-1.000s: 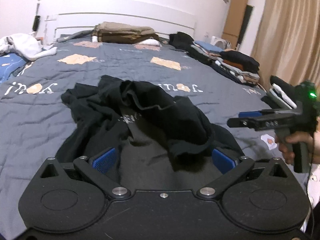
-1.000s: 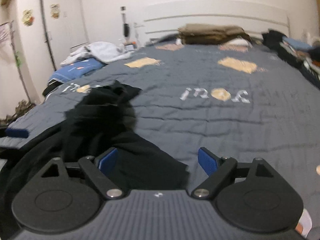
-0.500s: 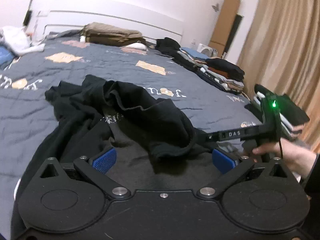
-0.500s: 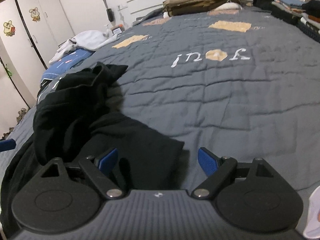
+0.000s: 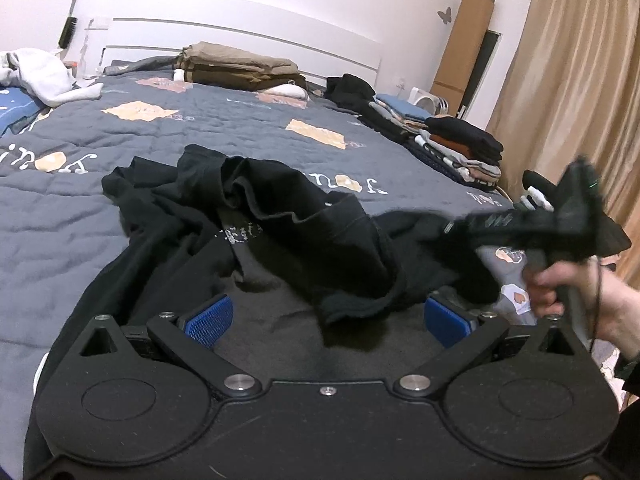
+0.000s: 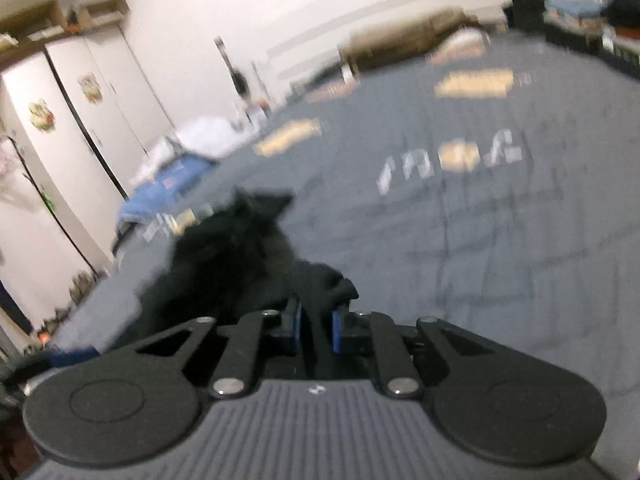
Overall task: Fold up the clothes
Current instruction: 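Grasp the garment edge with the right tool and fold it over toward the left tool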
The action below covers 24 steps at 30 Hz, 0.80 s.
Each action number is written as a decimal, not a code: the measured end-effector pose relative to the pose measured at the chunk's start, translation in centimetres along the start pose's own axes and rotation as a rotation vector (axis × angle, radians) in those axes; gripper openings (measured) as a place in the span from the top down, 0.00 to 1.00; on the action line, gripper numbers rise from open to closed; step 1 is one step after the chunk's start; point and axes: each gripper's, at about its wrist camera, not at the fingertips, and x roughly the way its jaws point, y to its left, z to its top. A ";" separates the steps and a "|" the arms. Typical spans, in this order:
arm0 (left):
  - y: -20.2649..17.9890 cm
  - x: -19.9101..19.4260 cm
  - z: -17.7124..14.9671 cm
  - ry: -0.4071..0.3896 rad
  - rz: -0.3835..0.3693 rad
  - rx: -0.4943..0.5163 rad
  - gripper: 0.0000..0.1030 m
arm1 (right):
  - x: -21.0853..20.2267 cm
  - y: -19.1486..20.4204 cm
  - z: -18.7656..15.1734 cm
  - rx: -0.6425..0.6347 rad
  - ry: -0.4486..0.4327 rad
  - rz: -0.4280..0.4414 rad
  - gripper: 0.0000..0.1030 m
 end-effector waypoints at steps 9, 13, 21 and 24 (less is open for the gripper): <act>0.2 0.0 0.1 0.001 0.012 -0.011 0.00 | -6.5 -1.3 3.2 -0.042 -0.321 -0.214 0.92; 0.3 0.1 0.1 0.006 0.014 -0.010 0.00 | -7.1 -3.8 3.4 -0.004 -0.343 -0.307 0.92; 0.3 0.1 0.1 0.009 0.019 -0.007 0.00 | -6.5 -6.1 3.5 0.044 -0.348 -0.346 0.92; 0.5 0.0 0.1 0.010 0.021 -0.011 0.00 | -7.9 -7.2 3.6 0.052 -0.427 -0.419 0.92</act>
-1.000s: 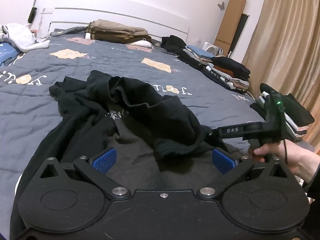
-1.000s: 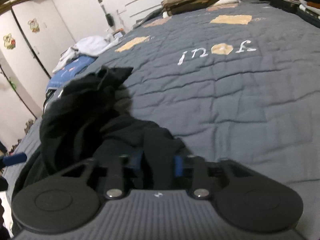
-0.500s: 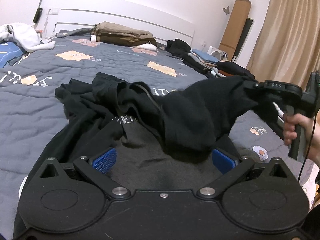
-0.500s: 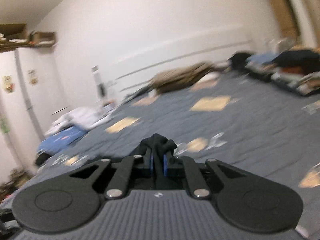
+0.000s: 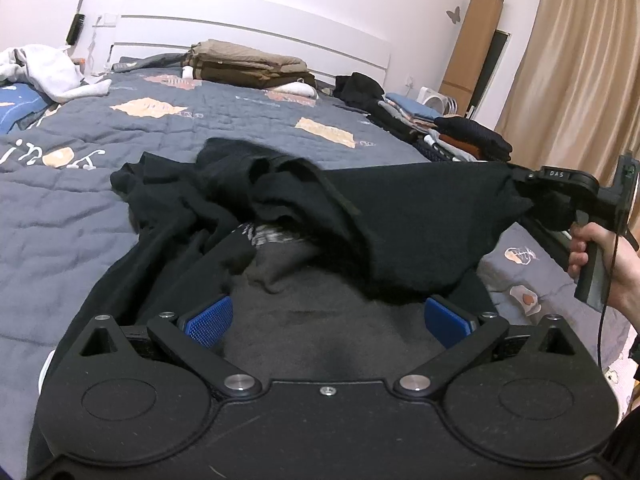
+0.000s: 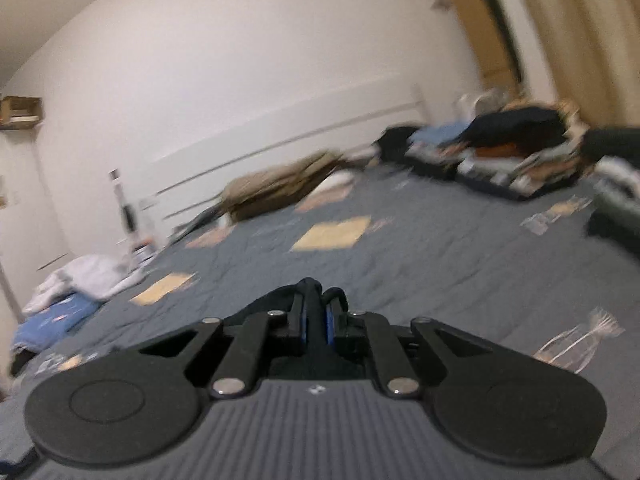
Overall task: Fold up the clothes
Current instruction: 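Grasp the garment edge with the right tool and fold it over toward the left tool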
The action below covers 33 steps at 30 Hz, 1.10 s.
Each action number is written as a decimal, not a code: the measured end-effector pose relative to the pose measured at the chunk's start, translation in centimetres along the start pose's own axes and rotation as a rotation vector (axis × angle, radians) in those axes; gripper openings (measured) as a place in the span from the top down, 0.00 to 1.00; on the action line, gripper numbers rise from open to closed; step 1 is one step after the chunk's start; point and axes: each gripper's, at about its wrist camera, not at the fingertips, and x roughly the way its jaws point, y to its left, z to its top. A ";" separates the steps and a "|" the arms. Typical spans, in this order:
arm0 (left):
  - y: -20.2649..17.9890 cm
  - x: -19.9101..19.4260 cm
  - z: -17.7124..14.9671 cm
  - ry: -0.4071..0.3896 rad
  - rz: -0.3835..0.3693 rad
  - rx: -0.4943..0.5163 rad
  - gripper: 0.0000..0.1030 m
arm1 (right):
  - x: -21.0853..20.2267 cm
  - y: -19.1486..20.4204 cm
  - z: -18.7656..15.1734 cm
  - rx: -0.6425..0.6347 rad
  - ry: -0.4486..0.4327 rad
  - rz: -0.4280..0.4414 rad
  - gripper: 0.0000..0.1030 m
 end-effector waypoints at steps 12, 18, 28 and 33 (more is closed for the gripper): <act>-0.1 0.2 0.0 0.017 -0.006 -0.003 0.00 | 0.1 -1.2 1.1 -0.029 0.259 -0.052 0.62; -1.2 -0.2 -0.1 0.014 -0.046 0.012 0.00 | -5.8 1.0 0.6 -0.055 0.328 0.015 0.55; -4.8 -1.1 -0.9 0.015 -0.129 0.078 0.00 | -15.8 5.7 -7.2 0.030 0.533 0.224 0.53; -6.3 -1.2 -0.9 0.009 -0.151 0.081 0.00 | -17.4 7.4 -10.7 0.065 0.642 0.314 0.53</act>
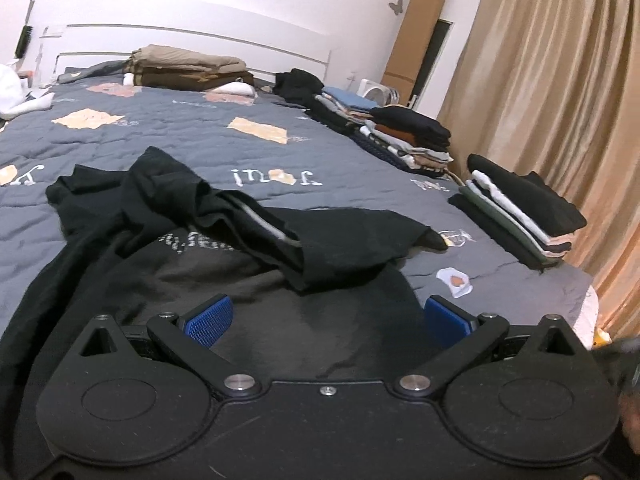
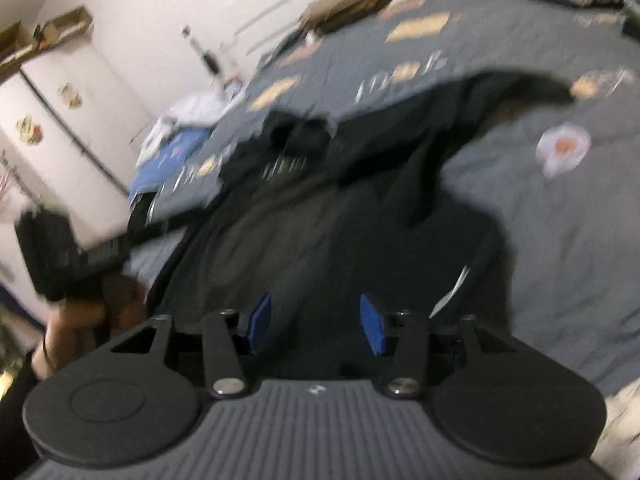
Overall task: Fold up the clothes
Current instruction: 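Grasp the garment edge with the right tool and fold it over toward the left tool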
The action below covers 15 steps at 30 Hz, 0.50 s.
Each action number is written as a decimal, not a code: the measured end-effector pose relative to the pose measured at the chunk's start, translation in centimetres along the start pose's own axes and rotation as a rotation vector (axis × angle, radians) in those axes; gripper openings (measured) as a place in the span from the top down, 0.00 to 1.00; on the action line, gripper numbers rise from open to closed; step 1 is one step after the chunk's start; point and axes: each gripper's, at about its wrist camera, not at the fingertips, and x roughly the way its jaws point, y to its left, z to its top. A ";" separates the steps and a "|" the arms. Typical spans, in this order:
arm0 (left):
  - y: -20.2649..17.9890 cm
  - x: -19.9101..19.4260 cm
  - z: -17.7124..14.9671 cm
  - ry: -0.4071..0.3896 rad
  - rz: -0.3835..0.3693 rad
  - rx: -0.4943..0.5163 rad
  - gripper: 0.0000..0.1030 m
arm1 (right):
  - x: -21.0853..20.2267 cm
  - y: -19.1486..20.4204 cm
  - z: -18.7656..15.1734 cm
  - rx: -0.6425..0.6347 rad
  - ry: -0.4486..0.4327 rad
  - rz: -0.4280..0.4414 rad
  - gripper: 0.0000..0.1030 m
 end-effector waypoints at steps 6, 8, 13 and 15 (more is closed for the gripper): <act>-1.8 0.0 0.1 -0.008 -0.023 0.019 0.00 | 1.2 -1.1 -1.9 -0.013 0.062 -0.118 0.53; -2.3 0.0 0.1 -0.014 -0.030 0.025 0.00 | 0.3 -1.6 -2.3 -0.042 0.044 -0.223 0.53; -3.0 0.2 0.2 -0.015 -0.043 0.031 0.00 | -2.3 -3.3 -2.3 -0.125 0.029 -0.464 0.53; -3.2 0.5 0.1 -0.010 -0.046 0.037 0.00 | -3.3 -4.3 -2.1 -0.109 0.023 -0.512 0.53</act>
